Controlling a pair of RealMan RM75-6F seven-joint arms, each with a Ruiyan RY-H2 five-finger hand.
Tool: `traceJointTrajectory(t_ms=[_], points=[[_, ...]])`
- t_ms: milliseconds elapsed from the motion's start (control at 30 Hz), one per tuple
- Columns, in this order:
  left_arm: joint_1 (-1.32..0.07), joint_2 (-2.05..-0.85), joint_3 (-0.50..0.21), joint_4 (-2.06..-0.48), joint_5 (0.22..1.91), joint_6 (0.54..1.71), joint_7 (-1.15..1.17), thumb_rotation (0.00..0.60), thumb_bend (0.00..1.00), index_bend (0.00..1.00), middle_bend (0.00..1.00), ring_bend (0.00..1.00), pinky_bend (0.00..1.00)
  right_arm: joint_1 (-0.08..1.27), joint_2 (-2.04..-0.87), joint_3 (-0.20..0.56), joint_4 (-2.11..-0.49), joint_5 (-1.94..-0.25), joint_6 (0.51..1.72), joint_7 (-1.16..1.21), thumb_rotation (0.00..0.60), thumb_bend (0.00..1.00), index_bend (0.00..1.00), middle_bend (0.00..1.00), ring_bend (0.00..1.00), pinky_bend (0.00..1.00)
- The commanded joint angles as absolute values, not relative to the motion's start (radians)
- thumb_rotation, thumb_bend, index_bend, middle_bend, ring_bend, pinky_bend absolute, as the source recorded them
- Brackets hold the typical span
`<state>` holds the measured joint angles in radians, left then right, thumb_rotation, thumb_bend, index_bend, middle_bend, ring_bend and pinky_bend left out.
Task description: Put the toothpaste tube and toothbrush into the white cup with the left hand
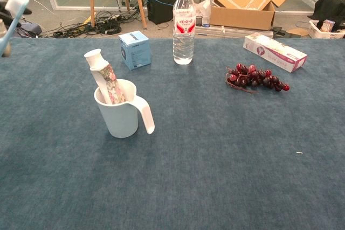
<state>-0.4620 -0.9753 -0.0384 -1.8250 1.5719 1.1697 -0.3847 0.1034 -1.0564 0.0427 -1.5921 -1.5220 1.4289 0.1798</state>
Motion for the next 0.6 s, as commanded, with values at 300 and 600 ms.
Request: traceJointTrajectory(t_ms=[300, 600], points=[[-0.551, -1.012, -0.169, -1.910, 1.498, 1.163, -0.497, 0.600, 0.41, 0.62, 0.04, 0.10, 0.10, 0.096, -1.048, 0.045, -1.590, -1.526, 1.445, 0.201, 0.600, 0.03, 0.05, 0.04, 0.04, 0.33], [-0.607, -1.153, -0.234, -1.881, 1.403, 1.140, -0.562, 0.600, 0.41, 0.63, 0.04, 0.10, 0.10, 0.092, -1.040, 0.045, -1.588, -1.531, 1.455, 0.223, 0.600, 0.03, 0.05, 0.04, 0.04, 0.33]])
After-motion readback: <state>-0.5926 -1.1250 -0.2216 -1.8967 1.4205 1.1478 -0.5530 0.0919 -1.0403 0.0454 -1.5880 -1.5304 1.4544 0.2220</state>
